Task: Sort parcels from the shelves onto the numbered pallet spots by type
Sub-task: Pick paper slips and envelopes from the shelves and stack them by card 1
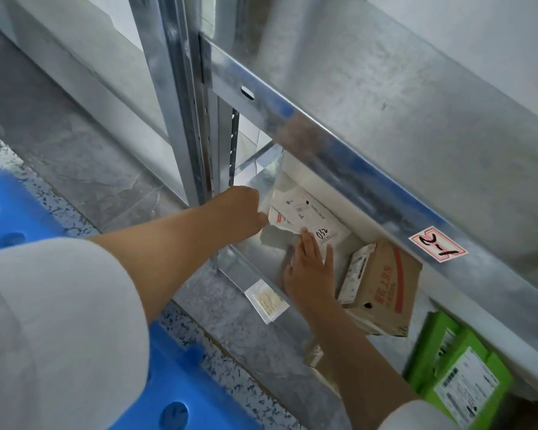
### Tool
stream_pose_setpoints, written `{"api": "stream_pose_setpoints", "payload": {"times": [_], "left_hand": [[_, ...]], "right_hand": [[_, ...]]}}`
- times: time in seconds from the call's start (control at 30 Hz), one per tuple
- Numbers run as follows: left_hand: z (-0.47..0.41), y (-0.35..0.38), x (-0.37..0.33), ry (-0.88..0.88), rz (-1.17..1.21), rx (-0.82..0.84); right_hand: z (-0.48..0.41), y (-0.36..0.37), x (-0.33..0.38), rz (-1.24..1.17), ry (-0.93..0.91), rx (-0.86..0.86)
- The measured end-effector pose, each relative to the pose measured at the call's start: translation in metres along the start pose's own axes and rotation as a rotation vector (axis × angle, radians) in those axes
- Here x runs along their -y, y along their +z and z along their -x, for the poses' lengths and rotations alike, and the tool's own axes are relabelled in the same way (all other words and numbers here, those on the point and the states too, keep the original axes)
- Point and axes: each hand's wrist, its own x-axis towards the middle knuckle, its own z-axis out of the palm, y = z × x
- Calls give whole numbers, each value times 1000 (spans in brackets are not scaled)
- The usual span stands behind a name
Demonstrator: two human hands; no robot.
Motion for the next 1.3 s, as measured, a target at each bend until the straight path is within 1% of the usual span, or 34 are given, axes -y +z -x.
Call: {"api": "stream_pose_setpoints", "payload": {"times": [0.13, 0.23, 0.37, 0.43, 0.5, 0.6, 0.7, 0.77, 0.8, 0.87, 0.97, 1.0, 1.03, 1.1, 1.13, 1.2, 1.3], "left_hand": [[4, 4, -7, -41, 19, 18], [7, 5, -11, -93, 37, 56], [11, 1, -19, -178, 226, 63], [14, 1, -23, -183, 339, 64], [18, 2, -25, -179, 385, 15], [24, 1, -33, -195, 412, -116], [28, -5, -38, -327, 495, -218], [33, -10, -34, -408, 516, -270], [36, -11, -31, -420, 527, -283], [43, -16, -24, -413, 582, -271], [60, -29, -19, -376, 635, -212], [65, -34, -19, -353, 647, -199], [70, -39, -19, -335, 658, -180], [81, -48, -20, -325, 701, -138], [86, -51, -20, -325, 754, -111], [97, -57, -21, -333, 891, -99], [115, -67, -22, -313, 943, -176]], "right_hand": [[3, -28, 12, -162, 26, -83], [9, -45, 21, -224, 13, -78], [23, -68, 36, -300, -17, -80], [32, -79, 43, -342, -43, -89], [43, -88, 51, -370, -83, -97], [56, -95, 58, -420, -191, -173], [58, -100, 56, -551, -315, -225], [61, -106, 54, -762, -380, -211], [65, -111, 54, -925, -367, -193], [69, -120, 52, -1173, -270, -171], [65, -123, 49, -1268, -5, -259], [58, -122, 48, -1268, 107, -248], [52, -123, 50, -1267, 221, -198], [45, -127, 56, -1345, 402, -95], [42, -126, 57, -1409, 447, -69], [45, -132, 61, -1470, 446, -54], [55, -148, 70, -1488, 410, -76]]}}
